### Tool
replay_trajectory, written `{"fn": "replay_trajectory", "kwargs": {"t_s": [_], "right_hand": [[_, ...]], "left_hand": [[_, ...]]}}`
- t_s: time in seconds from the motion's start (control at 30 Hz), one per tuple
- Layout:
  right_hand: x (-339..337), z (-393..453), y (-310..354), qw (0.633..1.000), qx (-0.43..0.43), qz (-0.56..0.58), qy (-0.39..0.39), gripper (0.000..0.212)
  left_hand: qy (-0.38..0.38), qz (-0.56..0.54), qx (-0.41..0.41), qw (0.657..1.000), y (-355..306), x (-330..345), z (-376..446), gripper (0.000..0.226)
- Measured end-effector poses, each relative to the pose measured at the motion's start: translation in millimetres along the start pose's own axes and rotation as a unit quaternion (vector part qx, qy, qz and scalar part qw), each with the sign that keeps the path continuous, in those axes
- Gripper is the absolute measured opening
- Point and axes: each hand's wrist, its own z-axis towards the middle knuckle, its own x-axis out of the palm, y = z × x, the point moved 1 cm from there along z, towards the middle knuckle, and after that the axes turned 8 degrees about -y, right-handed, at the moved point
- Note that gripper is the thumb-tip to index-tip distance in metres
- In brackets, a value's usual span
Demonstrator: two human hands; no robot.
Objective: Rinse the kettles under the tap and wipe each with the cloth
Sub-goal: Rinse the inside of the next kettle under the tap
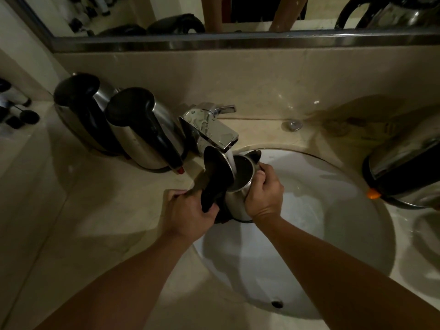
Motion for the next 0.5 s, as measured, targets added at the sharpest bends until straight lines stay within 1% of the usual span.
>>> {"fn": "replay_trajectory", "kwargs": {"t_s": [0.17,0.4,0.5], "right_hand": [[1.9,2.6,-1.2,1.0,-0.011,-0.005,-0.002,0.035],[-0.5,2.6,2.9,1.0,-0.011,0.007,0.007,0.04],[-0.8,3.7,3.0,1.0,-0.009,0.007,0.013,0.039]], "left_hand": [[0.001,-0.003,0.003,1.0,-0.5,-0.7,1.0,0.032],[0.008,0.0,0.007,1.0,0.2,-1.0,1.4,0.028],[0.026,0.017,-0.002,1.0,0.7,0.2,0.5,0.026]]}}
